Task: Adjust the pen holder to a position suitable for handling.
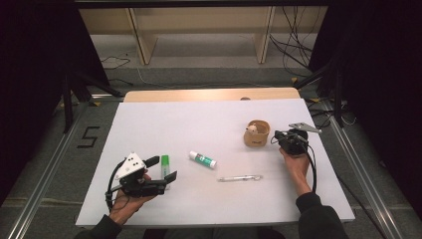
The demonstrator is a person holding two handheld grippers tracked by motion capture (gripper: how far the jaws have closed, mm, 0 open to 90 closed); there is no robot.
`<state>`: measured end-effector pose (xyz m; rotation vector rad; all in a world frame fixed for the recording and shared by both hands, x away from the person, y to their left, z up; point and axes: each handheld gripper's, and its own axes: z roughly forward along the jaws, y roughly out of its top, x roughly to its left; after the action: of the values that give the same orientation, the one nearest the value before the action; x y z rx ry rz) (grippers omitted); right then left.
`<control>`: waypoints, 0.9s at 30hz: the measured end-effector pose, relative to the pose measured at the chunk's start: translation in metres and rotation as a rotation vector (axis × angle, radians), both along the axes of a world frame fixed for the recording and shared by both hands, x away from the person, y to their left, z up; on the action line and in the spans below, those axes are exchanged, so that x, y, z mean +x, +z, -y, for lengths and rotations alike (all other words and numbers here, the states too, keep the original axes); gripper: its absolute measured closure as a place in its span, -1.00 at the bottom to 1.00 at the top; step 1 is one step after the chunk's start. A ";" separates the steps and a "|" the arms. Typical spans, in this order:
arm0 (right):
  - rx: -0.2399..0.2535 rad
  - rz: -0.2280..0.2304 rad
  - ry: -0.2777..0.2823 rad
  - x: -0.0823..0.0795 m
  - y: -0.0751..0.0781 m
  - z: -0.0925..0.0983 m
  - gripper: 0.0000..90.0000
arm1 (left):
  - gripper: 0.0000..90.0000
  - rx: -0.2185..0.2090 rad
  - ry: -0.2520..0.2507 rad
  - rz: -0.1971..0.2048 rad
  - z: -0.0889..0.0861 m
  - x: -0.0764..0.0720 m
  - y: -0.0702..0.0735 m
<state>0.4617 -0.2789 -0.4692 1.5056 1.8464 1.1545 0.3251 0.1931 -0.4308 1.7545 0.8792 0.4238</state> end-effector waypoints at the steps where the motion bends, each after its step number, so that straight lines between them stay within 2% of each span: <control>1: -0.001 -0.005 0.002 0.002 -0.001 -0.002 1.00 | -0.65 -0.001 0.000 0.000 0.000 0.000 0.000; 10: -0.009 -0.022 -0.003 0.017 -0.007 -0.011 1.00 | -0.65 -0.001 0.004 -0.003 0.000 0.000 0.000; 13: 0.004 -0.040 -0.009 0.023 -0.011 -0.013 1.00 | -0.65 0.000 0.004 -0.006 0.000 0.000 0.000; 19: 0.006 -0.053 -0.015 0.026 -0.013 -0.016 1.00 | -0.65 -0.001 0.003 -0.002 0.000 0.000 0.000; 20: 0.021 -0.057 -0.017 0.026 -0.013 -0.016 1.00 | -0.65 -0.001 0.003 -0.002 0.000 0.000 0.000; 23: -0.004 -0.055 -0.019 0.026 -0.013 -0.017 1.00 | -0.64 0.001 0.004 -0.003 0.000 0.001 0.000; 27: 0.009 -0.058 -0.029 0.026 -0.013 -0.017 1.00 | -0.65 0.001 0.005 0.000 0.000 0.000 0.000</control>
<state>0.4875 -0.2616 -0.4827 1.5809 1.8538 1.1182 0.3253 0.1928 -0.4309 1.7539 0.8843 0.4277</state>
